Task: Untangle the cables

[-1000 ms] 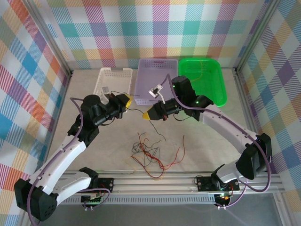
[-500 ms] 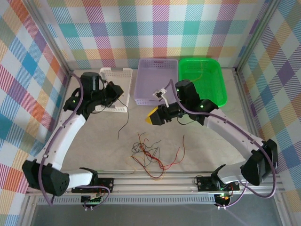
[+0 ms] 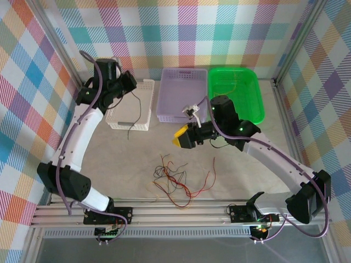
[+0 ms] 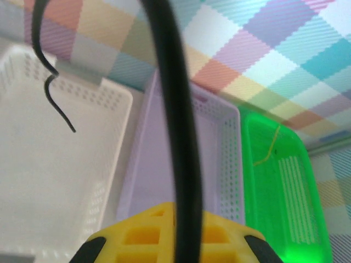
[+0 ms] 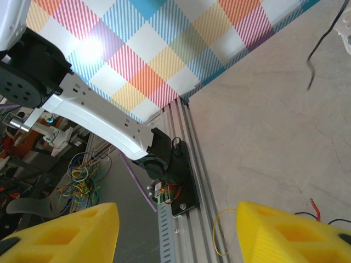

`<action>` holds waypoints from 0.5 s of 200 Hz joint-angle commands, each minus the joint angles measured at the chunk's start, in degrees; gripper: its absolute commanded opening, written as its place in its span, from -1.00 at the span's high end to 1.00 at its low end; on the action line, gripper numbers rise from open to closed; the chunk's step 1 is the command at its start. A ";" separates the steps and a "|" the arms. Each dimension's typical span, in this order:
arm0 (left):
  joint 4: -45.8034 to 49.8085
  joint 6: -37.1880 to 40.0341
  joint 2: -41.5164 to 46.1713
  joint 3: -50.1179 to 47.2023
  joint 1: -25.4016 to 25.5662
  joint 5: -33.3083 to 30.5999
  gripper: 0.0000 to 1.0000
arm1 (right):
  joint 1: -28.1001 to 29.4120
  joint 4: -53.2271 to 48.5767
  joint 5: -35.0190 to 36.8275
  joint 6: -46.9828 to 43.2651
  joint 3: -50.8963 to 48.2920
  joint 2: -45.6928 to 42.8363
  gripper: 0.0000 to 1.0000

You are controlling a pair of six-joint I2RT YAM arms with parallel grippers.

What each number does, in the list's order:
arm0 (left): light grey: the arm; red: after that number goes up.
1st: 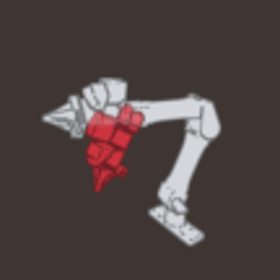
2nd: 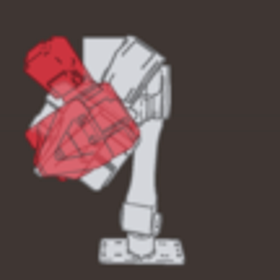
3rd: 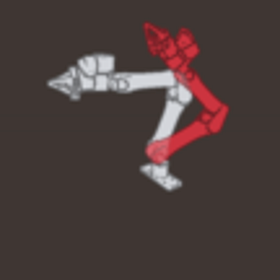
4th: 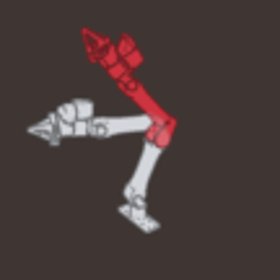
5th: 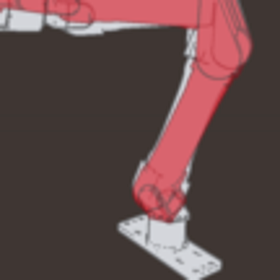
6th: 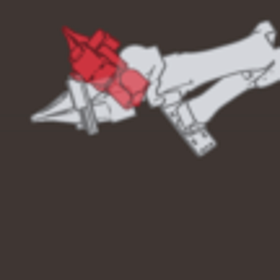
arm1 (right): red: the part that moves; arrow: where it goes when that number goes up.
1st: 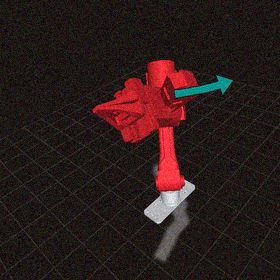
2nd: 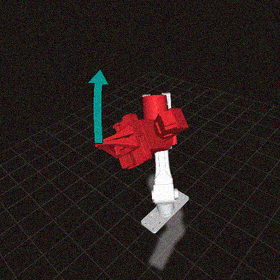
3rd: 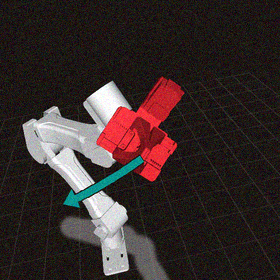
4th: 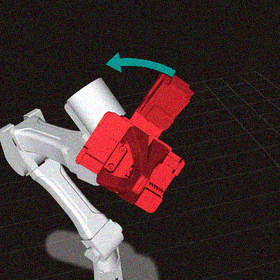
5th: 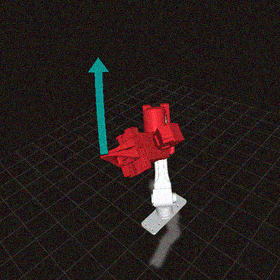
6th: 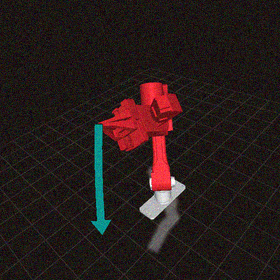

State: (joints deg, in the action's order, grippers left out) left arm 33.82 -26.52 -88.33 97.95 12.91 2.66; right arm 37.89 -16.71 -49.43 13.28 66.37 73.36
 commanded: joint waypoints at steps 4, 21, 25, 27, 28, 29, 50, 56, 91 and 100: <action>-1.60 6.88 -5.37 6.08 -1.39 -5.83 1.00 | -0.01 1.97 -0.60 0.55 -0.45 -2.08 -0.17; -1.91 8.40 -9.35 10.44 -2.23 -7.42 1.00 | 0.03 2.46 -1.06 0.78 -0.46 -2.25 -0.17; -1.77 8.95 -10.24 11.65 -2.35 -7.96 1.00 | 0.14 2.46 -1.07 0.87 -0.45 -2.25 -0.17; -1.71 9.25 -10.80 12.29 -2.42 -8.33 1.00 | 0.21 2.47 -1.08 0.81 -0.45 -2.26 -0.17; -1.68 9.41 -10.98 12.45 -2.43 -8.53 1.00 | 0.19 2.43 -1.09 0.79 -0.45 -2.21 -0.17; -1.67 9.53 -11.20 12.80 -2.44 -8.71 1.00 | 0.18 2.40 -1.10 0.79 -0.45 -2.24 -0.17; -2.85 11.96 -15.78 17.96 -2.66 -11.60 1.00 | 0.39 2.46 -1.36 0.48 -0.41 -2.08 -0.17; -3.07 12.55 -17.07 19.43 -2.85 -12.05 1.00 | 0.43 2.42 -1.37 0.43 -0.31 -1.92 -0.16; -3.79 13.31 -23.38 23.22 -3.57 -11.68 1.00 | 0.63 2.07 -1.54 -0.65 -0.27 -0.80 -0.15; -4.61 13.43 -24.37 22.82 -3.50 -11.90 1.00 | 0.61 1.85 -1.37 -0.93 -0.32 -0.43 -0.15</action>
State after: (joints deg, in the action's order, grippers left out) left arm 31.73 -15.27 -110.28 119.94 10.33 -7.62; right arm 37.95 -15.79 -49.50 14.06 66.19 72.23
